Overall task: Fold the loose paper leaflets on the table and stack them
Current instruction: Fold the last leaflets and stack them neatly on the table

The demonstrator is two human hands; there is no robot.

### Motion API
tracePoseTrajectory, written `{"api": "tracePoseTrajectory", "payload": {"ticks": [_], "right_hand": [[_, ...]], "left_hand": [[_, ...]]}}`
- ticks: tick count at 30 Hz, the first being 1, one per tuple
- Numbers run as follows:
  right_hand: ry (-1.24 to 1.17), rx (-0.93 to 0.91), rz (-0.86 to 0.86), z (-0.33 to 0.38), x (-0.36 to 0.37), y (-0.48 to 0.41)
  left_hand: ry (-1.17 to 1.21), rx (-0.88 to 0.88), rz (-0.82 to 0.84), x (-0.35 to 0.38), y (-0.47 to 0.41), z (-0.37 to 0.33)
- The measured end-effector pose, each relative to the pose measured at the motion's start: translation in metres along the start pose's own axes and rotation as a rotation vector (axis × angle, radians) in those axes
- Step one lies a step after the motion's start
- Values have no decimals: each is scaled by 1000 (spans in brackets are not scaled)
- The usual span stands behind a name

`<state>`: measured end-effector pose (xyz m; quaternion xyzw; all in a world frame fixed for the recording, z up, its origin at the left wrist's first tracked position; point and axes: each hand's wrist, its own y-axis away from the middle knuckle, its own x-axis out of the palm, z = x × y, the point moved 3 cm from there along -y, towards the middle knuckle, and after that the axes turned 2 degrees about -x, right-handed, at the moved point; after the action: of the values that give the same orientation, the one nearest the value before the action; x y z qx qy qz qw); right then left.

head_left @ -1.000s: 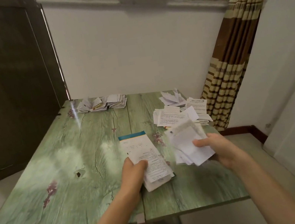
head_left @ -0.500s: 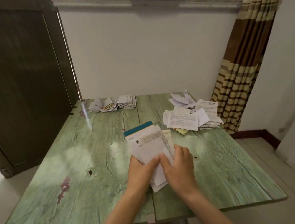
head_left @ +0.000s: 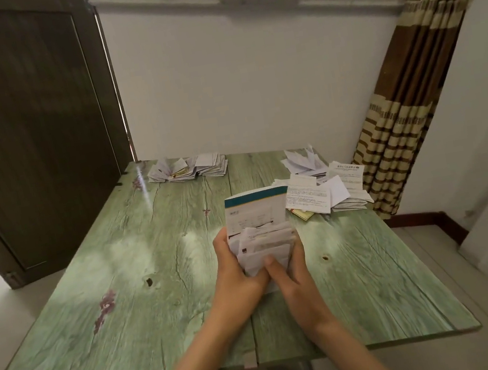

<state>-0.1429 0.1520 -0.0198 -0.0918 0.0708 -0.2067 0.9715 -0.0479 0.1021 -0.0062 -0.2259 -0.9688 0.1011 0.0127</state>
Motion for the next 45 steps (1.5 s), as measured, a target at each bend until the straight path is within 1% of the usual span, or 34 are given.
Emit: {"api": "tracePoseTrajectory", "payload": {"ticks": [3,6,8,13,15,18,21,23,27,31,33,35,37,39,42,44,45], "right_hand": [[34,-7,0,-2,7,3],[50,-23,25,-2,8,1],[45,-40,-4,-6,4,-2],[-7,-63,-19,-8,6,-2],[-20,-85,-60,-5,3,-5],[-52,-101,-65,-1,-1,-10],[-28,-160,-70,6,-3,-9],[8,-181,-54,5,-2,-7],[28,-66,55,-7,1,-5],[170,-12,151,-10,2,-4],[237,-23,145,-10,2,-6],[237,2,155,-7,0,-7],[125,67,183,0,-3,-8],[24,138,154,7,-6,-11],[-128,240,47,11,-11,-15],[-265,286,28,12,-10,-18],[-285,279,37,13,-8,-19]], "left_hand": [[65,-15,-22,0,1,1],[76,-20,-46,0,1,2],[83,-16,-75,0,1,3],[44,10,-89,1,0,7],[36,28,-119,1,-1,7],[60,39,-156,0,-2,1],[50,75,-184,-7,-7,-3],[11,94,-174,-9,-9,-2],[-60,67,-136,-5,-4,9],[-138,39,-148,-5,-7,17],[-180,33,-185,-7,-8,18],[-193,30,-270,-9,-6,13],[-106,-2,-365,-12,-4,7],[48,-55,-409,-15,-3,4],[273,-125,-450,-14,-1,-1],[393,-188,-441,-12,0,-1],[450,-231,-424,-12,0,-1]]}}
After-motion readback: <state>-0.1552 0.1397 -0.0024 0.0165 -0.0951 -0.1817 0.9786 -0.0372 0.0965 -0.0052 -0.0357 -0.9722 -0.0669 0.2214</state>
